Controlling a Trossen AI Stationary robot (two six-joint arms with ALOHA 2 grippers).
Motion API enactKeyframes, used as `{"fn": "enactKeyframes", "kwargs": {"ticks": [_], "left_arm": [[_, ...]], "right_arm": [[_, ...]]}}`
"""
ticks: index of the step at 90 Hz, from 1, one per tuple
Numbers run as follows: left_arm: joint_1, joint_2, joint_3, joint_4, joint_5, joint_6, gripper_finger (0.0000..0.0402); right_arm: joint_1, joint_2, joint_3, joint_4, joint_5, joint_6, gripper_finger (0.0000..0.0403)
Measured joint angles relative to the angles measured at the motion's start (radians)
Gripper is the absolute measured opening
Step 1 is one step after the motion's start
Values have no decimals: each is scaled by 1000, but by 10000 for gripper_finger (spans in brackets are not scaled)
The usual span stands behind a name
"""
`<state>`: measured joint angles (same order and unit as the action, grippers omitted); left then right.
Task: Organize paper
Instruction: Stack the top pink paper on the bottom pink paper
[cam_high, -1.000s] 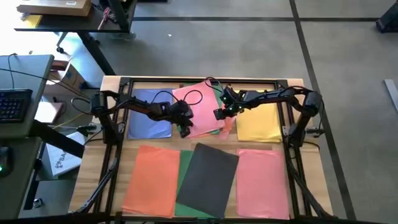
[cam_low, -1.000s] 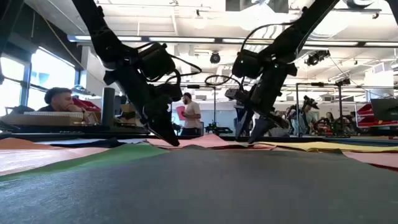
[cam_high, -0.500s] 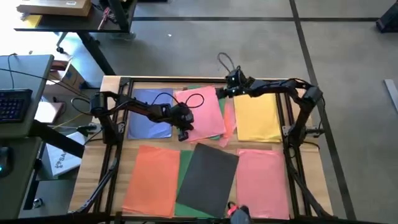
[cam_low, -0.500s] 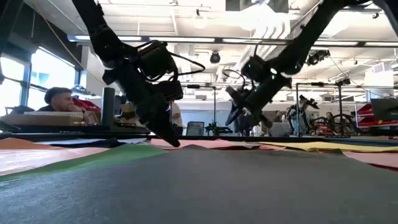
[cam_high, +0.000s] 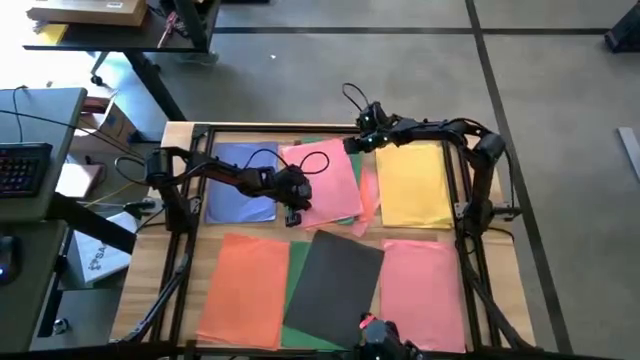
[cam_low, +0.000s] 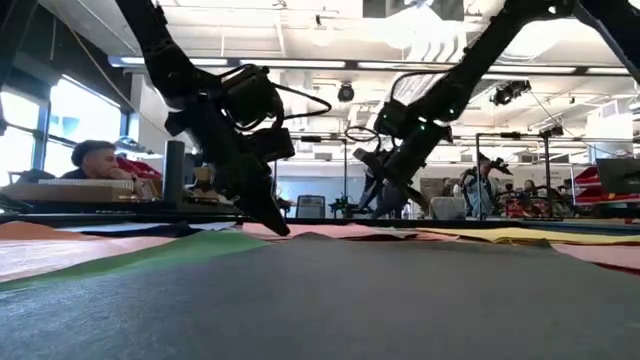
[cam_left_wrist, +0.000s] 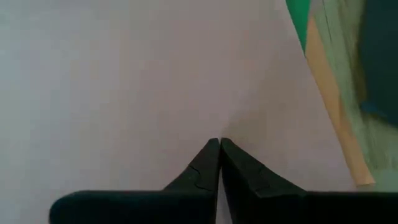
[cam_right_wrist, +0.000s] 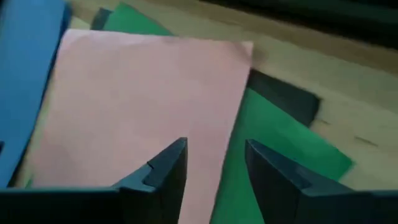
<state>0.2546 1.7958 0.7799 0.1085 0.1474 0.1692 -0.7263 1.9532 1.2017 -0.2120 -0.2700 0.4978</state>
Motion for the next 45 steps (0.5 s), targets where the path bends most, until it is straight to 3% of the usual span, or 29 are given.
{"fn": "enactKeyframes", "kwargs": {"ticks": [24,45], "left_arm": [[0,0,0,13,-7,1,0],[0,0,0,14,-8,18,0]], "right_arm": [[-4,96,96,-98,-90,-13,142],[9,107,135,-170,-88,-10,142]]}}
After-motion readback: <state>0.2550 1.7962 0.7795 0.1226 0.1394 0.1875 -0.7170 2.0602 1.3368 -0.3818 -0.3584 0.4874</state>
